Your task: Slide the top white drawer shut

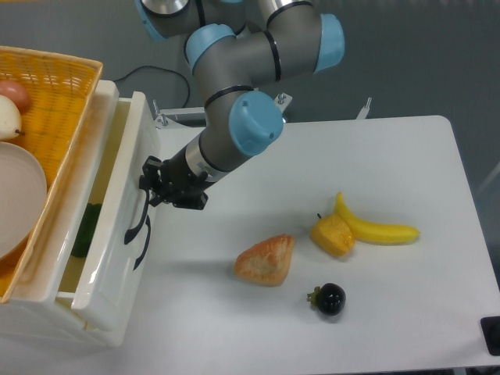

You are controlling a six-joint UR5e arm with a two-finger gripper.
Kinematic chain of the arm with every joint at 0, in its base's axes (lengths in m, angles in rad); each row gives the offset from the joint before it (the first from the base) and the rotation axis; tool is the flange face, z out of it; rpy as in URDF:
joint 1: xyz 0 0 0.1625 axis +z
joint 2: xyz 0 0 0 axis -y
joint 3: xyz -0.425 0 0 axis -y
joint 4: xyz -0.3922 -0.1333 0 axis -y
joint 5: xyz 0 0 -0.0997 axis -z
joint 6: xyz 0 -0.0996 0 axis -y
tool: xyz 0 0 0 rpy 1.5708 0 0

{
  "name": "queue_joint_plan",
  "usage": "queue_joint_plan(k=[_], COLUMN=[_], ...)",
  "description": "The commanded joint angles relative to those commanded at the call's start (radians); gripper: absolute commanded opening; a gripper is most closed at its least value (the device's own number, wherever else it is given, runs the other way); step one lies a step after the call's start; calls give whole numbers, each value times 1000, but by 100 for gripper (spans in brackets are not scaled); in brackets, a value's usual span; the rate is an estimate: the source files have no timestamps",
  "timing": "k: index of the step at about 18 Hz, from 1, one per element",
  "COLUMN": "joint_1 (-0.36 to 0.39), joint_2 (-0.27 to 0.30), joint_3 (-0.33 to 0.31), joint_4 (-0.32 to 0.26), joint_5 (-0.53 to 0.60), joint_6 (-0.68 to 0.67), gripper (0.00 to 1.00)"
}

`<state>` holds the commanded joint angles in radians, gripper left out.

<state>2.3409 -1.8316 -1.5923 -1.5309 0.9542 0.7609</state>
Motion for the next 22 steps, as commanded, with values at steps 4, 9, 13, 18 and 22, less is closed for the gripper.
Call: queue_joint_plan(k=[4, 9, 13, 18, 22], joint_1=[-20, -32, -22, 63, 164], joint_2=[-2, -2, -2, -3, -15], joint_3=[0, 0, 2, 20, 64], joint_4=[0, 2, 5, 9, 14], joint_5=[0, -2, 0, 2, 8], joint_6=[0, 0, 2, 12, 15], gripper=[0, 0, 2, 24, 55])
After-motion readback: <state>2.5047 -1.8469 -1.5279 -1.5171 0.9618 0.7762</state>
